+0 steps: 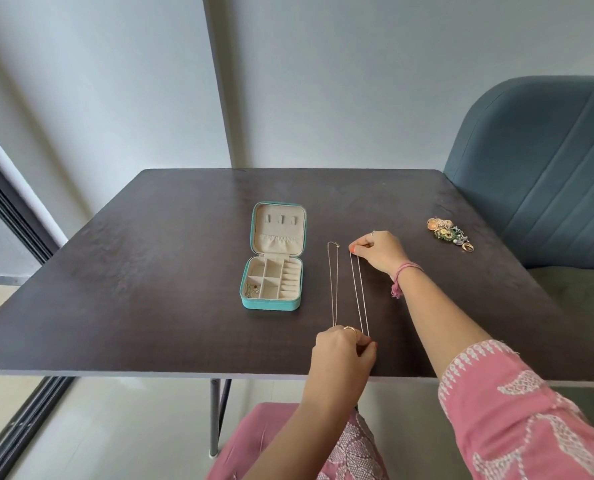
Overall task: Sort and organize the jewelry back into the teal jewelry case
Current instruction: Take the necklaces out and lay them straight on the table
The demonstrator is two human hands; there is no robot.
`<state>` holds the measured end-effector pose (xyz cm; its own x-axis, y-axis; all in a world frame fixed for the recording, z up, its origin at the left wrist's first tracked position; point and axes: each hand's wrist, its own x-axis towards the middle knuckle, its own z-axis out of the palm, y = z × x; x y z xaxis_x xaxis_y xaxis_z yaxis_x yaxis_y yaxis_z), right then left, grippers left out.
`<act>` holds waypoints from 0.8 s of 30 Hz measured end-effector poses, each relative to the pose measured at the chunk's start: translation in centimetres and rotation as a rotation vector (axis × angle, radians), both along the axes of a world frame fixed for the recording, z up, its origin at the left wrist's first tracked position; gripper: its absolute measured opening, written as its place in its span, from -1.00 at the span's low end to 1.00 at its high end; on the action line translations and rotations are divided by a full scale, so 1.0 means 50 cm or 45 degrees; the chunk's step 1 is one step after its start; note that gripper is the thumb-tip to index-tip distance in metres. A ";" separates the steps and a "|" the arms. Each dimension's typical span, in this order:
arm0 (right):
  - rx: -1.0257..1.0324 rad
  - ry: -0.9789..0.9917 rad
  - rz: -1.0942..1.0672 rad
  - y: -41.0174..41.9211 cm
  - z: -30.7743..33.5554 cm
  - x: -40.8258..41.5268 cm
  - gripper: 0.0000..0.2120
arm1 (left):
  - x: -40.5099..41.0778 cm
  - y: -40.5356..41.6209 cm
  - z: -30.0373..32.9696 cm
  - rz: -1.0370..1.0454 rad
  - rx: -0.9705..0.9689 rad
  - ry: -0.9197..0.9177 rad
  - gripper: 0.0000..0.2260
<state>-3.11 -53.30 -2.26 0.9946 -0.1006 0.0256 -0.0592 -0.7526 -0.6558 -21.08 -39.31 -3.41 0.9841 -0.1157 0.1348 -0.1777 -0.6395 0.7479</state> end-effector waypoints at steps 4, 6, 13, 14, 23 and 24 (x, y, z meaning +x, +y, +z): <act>-0.006 -0.014 -0.005 0.002 0.001 -0.003 -0.86 | 0.000 -0.003 -0.004 -0.019 0.074 -0.047 -0.81; -0.008 -0.017 -0.009 0.003 0.001 -0.002 -0.86 | 0.001 -0.003 -0.006 -0.029 0.095 -0.045 -0.81; -0.018 -0.027 -0.016 0.004 0.000 0.000 -0.87 | -0.001 -0.004 -0.006 -0.043 0.213 -0.041 -0.76; -0.024 -0.028 -0.018 0.004 0.000 0.000 -0.87 | -0.002 -0.004 -0.005 -0.045 0.223 -0.044 -0.75; 0.002 -0.024 -0.048 0.009 0.008 -0.007 -0.87 | -0.003 0.002 -0.007 -0.075 0.306 -0.073 -0.73; 0.007 -0.021 -0.043 0.010 0.009 -0.008 -0.86 | -0.002 0.004 -0.007 -0.084 0.299 -0.071 -0.74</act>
<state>-3.50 -52.80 -1.79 0.9901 -0.1341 0.0410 -0.0738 -0.7466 -0.6612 -21.20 -39.10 -3.75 0.9652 -0.2141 0.1502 -0.2615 -0.7802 0.5682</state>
